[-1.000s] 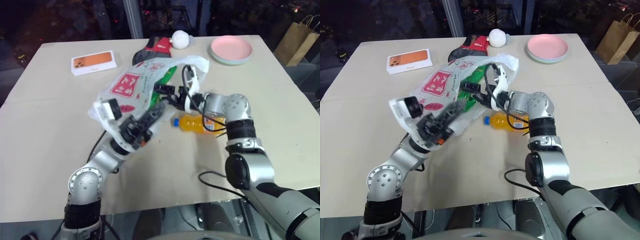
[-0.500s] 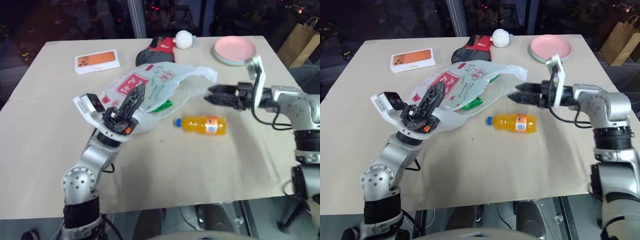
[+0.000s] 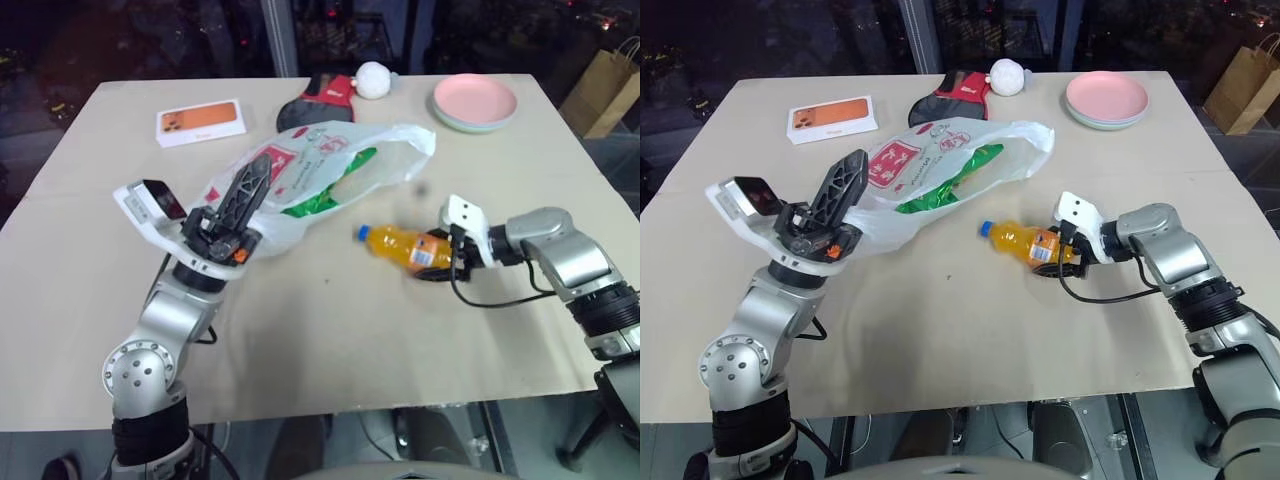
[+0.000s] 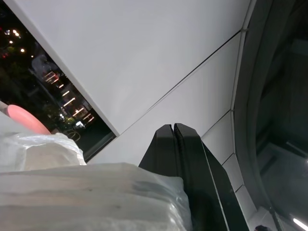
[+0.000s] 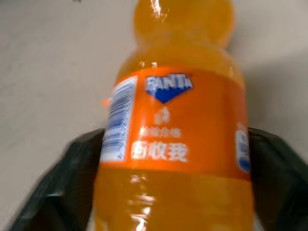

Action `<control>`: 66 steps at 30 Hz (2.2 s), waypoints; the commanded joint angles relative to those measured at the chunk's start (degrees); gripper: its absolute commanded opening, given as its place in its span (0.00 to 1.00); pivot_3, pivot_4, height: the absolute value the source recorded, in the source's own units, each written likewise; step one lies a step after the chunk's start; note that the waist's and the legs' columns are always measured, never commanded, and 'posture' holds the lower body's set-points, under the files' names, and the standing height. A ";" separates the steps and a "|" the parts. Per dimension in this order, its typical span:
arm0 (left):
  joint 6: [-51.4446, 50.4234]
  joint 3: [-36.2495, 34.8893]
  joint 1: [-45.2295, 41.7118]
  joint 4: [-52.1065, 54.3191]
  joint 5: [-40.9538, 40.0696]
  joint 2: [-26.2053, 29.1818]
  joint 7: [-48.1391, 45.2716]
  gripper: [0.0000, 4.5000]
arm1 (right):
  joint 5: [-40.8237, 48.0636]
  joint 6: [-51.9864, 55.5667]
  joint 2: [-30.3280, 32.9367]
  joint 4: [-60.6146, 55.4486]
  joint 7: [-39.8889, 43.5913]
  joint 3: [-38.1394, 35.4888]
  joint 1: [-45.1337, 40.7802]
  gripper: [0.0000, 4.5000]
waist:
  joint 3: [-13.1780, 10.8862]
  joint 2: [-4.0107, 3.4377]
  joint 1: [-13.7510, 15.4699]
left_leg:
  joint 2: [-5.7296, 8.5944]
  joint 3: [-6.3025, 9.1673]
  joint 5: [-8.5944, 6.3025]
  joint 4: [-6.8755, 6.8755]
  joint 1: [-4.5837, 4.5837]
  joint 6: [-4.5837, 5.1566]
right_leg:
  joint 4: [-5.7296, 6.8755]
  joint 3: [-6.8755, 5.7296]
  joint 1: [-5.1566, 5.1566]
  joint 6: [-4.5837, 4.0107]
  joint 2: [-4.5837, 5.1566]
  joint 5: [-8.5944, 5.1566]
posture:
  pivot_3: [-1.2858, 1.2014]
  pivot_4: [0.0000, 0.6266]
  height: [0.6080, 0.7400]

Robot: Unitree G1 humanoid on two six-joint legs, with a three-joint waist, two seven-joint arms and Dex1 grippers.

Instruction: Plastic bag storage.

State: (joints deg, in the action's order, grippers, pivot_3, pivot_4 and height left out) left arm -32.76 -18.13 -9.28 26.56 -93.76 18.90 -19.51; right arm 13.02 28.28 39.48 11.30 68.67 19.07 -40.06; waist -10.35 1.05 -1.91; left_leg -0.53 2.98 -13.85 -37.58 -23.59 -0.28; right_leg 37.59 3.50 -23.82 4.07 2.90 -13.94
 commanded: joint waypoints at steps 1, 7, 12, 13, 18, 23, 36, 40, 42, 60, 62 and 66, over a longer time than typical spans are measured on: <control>0.72 -0.87 0.76 2.99 0.75 0.80 -0.96 0.00 | 5.15 3.91 0.53 -3.68 4.30 -3.82 -0.20 0.71 | 0.00 0.00 -0.01 | -0.01 0.03 -0.01 0.00 0.00 0.02 | 0.00 -0.03 0.00 0.00 -0.01 0.00 | 0.52 0.24 1.00; 0.87 -0.33 2.05 4.42 1.78 1.25 -1.09 0.00 | 18.79 17.33 3.04 -11.60 10.52 -10.19 -0.02 0.71 | -0.03 -0.01 0.11 | 0.01 0.12 -0.05 0.00 -0.08 0.08 | -0.03 -0.12 0.00 -0.01 0.03 0.00 | 0.52 0.24 1.00; 0.59 0.28 3.40 5.73 2.16 1.95 -1.43 0.00 | 19.74 20.68 -2.15 -8.15 -0.07 -15.55 -5.61 0.71 | -0.02 0.00 -0.15 | 0.01 0.15 -0.05 0.00 -0.04 0.09 | 0.06 -0.14 0.01 -0.01 0.01 0.00 | 0.52 0.24 1.00; 0.56 0.38 3.59 5.85 2.45 2.12 -1.50 0.00 | 18.87 20.56 -2.85 -7.29 -1.55 -15.49 -6.44 0.71 | -0.02 0.00 -0.25 | 0.01 0.17 -0.05 -0.01 -0.01 0.09 | 0.07 -0.17 0.02 -0.01 0.00 0.00 | 0.52 0.24 1.00; 0.78 0.27 4.56 7.11 2.14 2.79 -2.17 0.00 | 12.13 19.09 -7.57 -0.23 -8.57 -11.32 -12.11 0.71 | -0.02 0.00 -0.23 | 0.02 0.22 0.00 -0.01 -0.04 0.00 | 0.09 -0.20 0.02 -0.02 0.00 0.00 | 0.52 0.24 1.00; 1.24 0.55 4.41 7.50 2.55 2.97 -2.02 0.00 | 7.71 17.02 -8.53 4.15 -8.14 -7.64 -14.19 0.71 | -0.03 -0.01 0.06 | 0.04 0.31 0.02 -0.01 -0.15 -0.02 | -0.01 -0.31 -0.01 -0.02 0.03 0.00 | 0.52 0.24 1.00; 1.86 2.32 5.11 9.10 6.16 3.74 -3.06 0.00 | 3.98 18.28 -7.48 5.18 2.29 0.46 -18.90 0.71 | -0.04 -0.02 0.03 | 0.12 0.37 0.01 0.00 -0.15 -0.01 | -0.01 -0.39 0.01 -0.02 0.11 0.00 | 0.52 0.24 1.00; 1.44 3.53 5.25 9.18 7.08 3.64 -3.62 0.00 | 6.97 24.57 -13.17 8.38 -0.25 -2.67 -22.33 0.71 | -0.05 -0.04 -0.52 | 0.10 0.36 0.01 0.00 -0.14 -0.01 | 0.02 -0.36 -0.01 -0.03 0.09 0.00 | 0.52 0.24 1.00; 0.73 4.54 6.00 9.01 8.27 3.90 -4.37 0.00 | 8.97 28.40 -20.58 14.41 -7.96 -8.45 -26.88 0.71 | -0.05 -0.05 -1.38 | 0.01 0.32 0.01 0.01 -0.07 -0.02 | 0.10 -0.29 -0.02 -0.04 -0.02 0.00 | 0.52 0.24 1.00; 0.90 6.34 5.32 7.66 9.20 2.99 -4.89 0.00 | 8.38 17.78 -34.63 20.31 -19.72 -16.03 -27.23 1.00 | -0.06 -0.08 -0.23 | 0.12 0.50 0.08 0.11 -0.16 -0.12 | 0.14 -0.49 -0.08 -0.09 0.07 -0.01 | 0.52 0.24 1.00; 0.87 6.08 5.20 7.21 9.17 3.18 -5.04 0.00 | 7.45 16.82 -28.56 14.58 -12.26 -11.44 -24.13 1.00 | -0.06 -0.08 -0.10 | 0.13 0.51 0.07 0.09 -0.16 -0.11 | 0.12 -0.50 -0.04 -0.09 0.09 -0.01 | 0.52 0.24 1.00; 0.79 5.83 4.82 6.64 9.05 3.61 -5.18 0.00 | 7.87 14.67 -15.41 3.88 2.20 -5.68 -19.25 1.00 | -0.07 -0.10 -0.16 | 0.15 0.50 0.07 0.06 -0.15 -0.10 | 0.09 -0.49 0.00 -0.08 0.13 0.00 | 0.52 0.24 1.00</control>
State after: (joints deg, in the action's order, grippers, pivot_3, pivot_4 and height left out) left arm -32.27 -11.37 -4.19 32.32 -84.43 22.16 -24.02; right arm 20.14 44.52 22.24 20.91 65.15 12.81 -58.86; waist -10.42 0.95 -2.07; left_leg -0.39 3.49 -13.78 -37.52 -23.74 -0.38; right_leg 37.68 3.00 -23.82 3.99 3.03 -13.94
